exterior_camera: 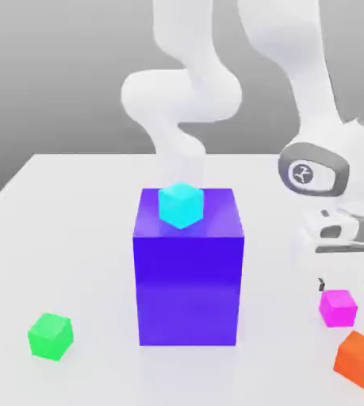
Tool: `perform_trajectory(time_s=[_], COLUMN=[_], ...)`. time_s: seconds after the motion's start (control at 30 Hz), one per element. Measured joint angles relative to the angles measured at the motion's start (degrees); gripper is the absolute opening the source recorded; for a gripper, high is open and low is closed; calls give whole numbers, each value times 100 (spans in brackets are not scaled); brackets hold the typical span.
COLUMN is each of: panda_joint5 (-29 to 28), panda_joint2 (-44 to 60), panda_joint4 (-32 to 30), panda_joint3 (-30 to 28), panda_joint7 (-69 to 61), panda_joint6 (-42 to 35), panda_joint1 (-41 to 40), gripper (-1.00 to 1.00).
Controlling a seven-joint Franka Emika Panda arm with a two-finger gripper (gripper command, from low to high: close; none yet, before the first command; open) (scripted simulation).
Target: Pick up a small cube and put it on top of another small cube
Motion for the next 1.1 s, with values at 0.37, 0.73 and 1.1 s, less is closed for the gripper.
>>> perform_trajectory(time_s=[0.37,0.73,1.1], panda_joint5=[-741,1023,1625], panda_joint2=[523,-463,-211], panda_joint4=[172,90,948], panda_joint3=[-803,595,-529], panda_joint7=[573,-967,-1448], panda_joint6=[344,-657,-1685], panda_joint1=[655,-557,-1953], gripper=[-100,-100,-100])
